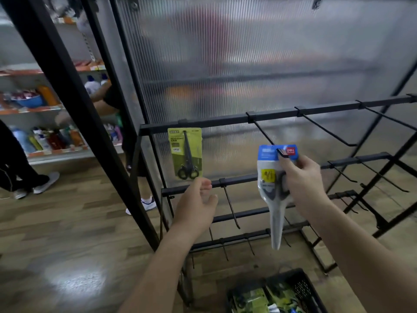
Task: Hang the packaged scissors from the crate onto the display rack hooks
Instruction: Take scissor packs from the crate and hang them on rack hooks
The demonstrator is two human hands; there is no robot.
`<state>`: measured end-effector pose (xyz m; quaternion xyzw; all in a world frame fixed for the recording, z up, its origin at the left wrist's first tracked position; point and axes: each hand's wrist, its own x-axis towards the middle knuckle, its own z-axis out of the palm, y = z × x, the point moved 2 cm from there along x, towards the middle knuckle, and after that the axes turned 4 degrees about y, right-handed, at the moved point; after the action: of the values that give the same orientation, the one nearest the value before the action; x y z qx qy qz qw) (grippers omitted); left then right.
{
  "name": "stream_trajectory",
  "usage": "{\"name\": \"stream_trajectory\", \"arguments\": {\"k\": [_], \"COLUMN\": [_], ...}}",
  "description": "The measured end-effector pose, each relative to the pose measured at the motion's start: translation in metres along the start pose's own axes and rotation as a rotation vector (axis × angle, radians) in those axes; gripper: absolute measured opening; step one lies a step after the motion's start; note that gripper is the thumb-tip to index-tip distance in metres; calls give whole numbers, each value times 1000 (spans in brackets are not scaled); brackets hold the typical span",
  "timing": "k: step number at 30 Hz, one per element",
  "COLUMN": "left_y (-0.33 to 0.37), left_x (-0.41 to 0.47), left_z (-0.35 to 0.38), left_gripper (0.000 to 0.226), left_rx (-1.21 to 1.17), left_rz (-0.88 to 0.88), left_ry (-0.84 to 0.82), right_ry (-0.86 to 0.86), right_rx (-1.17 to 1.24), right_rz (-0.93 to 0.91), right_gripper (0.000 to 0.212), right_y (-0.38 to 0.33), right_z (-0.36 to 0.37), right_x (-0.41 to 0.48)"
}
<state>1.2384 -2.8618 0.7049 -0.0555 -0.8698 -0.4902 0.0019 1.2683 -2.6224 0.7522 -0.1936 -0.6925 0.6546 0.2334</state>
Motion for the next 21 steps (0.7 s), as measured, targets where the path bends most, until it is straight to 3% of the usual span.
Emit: {"name": "stream_trajectory", "arguments": {"k": [4,10,17,21], "left_y": [15,37,72,86], "left_x": [0,-7,-42,-69], "left_z": [8,26,57,74], "left_gripper": [25,21,19,17], "left_rx": [34,65,139,171], "left_rz": [41,37,-12,-40], "left_ry": [26,88,118,184], "right_ry": [-60,-119,-202,-260], "right_rx": [-141,-304,-203,-197], "right_rz": [40,-52,131,53], "right_gripper": [7,32,38,38], "right_y": [5,-13,-10,-14], "right_z": [19,42,41,7], "right_x": [44,98,113,86]}}
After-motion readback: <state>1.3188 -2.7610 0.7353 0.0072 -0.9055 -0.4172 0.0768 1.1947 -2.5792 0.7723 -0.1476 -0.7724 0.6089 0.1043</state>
